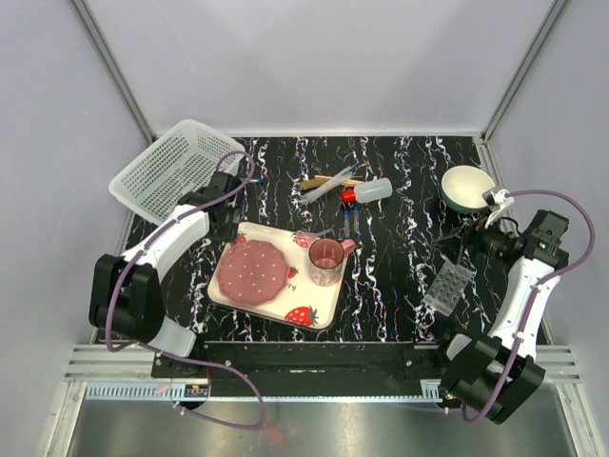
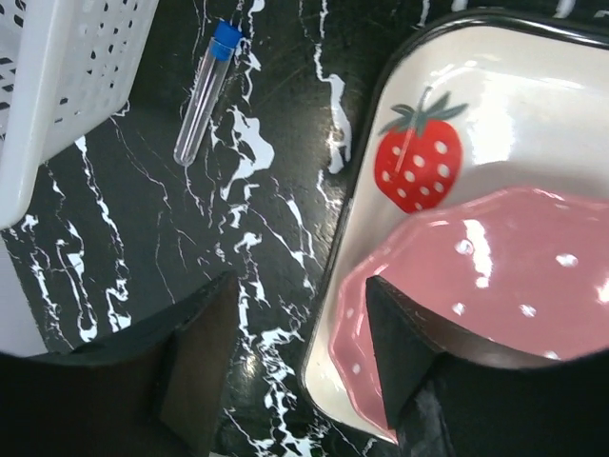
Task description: Organize the chemistry lab equipment
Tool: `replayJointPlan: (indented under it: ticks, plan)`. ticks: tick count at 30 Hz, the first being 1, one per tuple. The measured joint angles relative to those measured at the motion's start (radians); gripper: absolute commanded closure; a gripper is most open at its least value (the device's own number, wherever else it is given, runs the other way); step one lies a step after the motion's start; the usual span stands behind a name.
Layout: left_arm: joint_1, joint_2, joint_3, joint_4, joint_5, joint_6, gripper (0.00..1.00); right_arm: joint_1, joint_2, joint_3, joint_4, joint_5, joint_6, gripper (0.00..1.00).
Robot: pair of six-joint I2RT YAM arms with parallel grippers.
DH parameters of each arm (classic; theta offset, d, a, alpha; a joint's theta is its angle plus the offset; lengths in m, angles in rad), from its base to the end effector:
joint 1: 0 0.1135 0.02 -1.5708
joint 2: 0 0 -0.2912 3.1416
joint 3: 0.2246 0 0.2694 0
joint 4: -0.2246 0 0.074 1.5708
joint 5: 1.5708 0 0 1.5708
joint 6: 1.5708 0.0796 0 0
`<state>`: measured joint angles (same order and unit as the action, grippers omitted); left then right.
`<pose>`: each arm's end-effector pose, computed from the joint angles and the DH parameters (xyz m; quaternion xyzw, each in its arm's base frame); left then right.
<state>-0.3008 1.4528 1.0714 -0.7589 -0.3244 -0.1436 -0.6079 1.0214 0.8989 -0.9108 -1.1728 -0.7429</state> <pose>0.3076 -0.0689 0.2248 0.0413 0.9638 0.1074 0.2404 0.1976 -0.0481 0.2992 -0.2008 0.7913 0.2781 0.5062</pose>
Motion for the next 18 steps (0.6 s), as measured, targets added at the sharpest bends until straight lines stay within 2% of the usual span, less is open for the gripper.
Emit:
replayJointPlan:
  ticks: [8, 18]
  plan:
    - [0.063, 0.154, 0.021, 0.082, -0.055, 0.048, 0.53, 0.000, -0.005, -0.002, -0.010, 0.000, -0.024, 0.19]
    - [0.126, 0.260, 0.044, 0.160, -0.094, 0.087, 0.55, 0.000, -0.045, -0.002, -0.039, 0.000, -0.064, 0.18]
